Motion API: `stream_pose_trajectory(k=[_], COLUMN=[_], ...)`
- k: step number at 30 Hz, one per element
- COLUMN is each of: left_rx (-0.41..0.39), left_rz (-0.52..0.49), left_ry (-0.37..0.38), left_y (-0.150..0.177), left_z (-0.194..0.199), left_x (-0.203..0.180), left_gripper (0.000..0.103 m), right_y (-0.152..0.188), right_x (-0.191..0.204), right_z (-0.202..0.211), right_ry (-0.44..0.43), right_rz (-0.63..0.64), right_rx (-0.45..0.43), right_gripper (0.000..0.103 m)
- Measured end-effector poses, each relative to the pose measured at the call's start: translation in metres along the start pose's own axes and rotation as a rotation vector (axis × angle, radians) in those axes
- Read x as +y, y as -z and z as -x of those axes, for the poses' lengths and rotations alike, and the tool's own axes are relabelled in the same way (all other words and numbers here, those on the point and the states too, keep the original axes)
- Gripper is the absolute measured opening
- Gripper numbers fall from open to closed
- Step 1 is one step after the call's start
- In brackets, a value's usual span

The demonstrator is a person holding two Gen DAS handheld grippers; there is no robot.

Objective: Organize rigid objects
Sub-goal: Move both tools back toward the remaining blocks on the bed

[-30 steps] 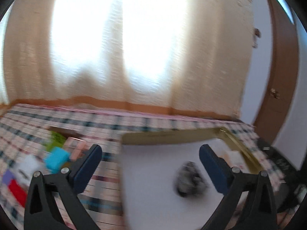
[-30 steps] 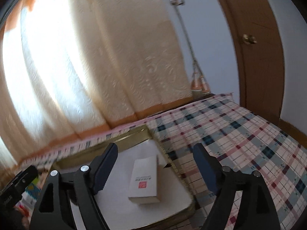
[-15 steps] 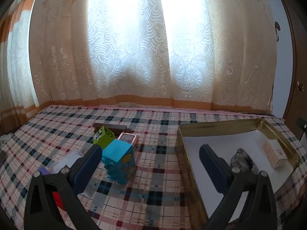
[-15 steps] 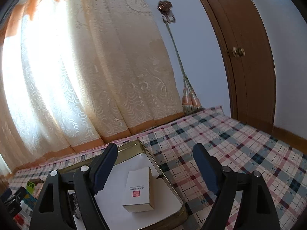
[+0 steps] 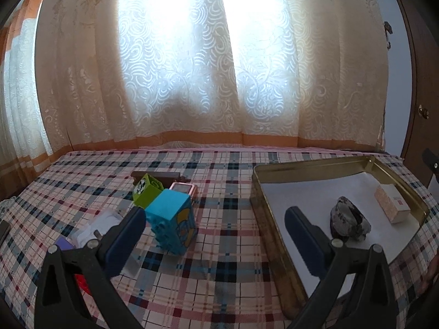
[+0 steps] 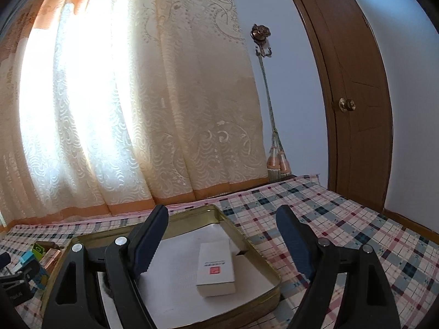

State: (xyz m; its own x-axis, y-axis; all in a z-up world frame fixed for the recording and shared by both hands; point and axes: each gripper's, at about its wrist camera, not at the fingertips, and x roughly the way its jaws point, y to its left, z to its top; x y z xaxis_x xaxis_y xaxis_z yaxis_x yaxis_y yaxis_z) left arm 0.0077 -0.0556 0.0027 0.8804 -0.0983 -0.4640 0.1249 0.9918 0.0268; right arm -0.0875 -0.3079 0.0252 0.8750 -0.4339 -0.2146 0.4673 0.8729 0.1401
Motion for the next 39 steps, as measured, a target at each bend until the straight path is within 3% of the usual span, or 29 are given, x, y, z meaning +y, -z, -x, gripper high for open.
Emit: stream_pose_trajectory(k=[10, 18, 22, 34, 39], left_rx=[-0.003, 0.013, 0.017, 0.080, 0.086], left_rz=[-0.012, 0.009, 0.018, 0.103, 0.097], left_ry=[0.006, -0.006, -0.027, -0.103, -0.176], left_y=[0.003, 0.005, 0.008, 0.015, 0.019], left_z=[0.006, 0.006, 0.007, 0.001, 0.000], left_x=[0.008, 0.031, 0.050, 0.142, 0.182], left_gripper=[0.103, 0.103, 0.103, 0.103, 0.103], right_y=[0.009, 0.018, 0.025, 0.051, 0.065], right_x=[0.032, 0.054, 0.076, 0.176, 0.219], right_z=[0.012, 0.019, 0.025, 0.054, 0.060], right_ry=[-0.044, -0.125, -0.191, -0.398, -0.551], right_rz=[0.070, 0.025, 0.010, 0.175, 0.257], right_rx=[0.007, 0.071, 0.103, 0.176, 0.273], right_gripper=[0.083, 0.083, 0.083, 0.083, 0.083])
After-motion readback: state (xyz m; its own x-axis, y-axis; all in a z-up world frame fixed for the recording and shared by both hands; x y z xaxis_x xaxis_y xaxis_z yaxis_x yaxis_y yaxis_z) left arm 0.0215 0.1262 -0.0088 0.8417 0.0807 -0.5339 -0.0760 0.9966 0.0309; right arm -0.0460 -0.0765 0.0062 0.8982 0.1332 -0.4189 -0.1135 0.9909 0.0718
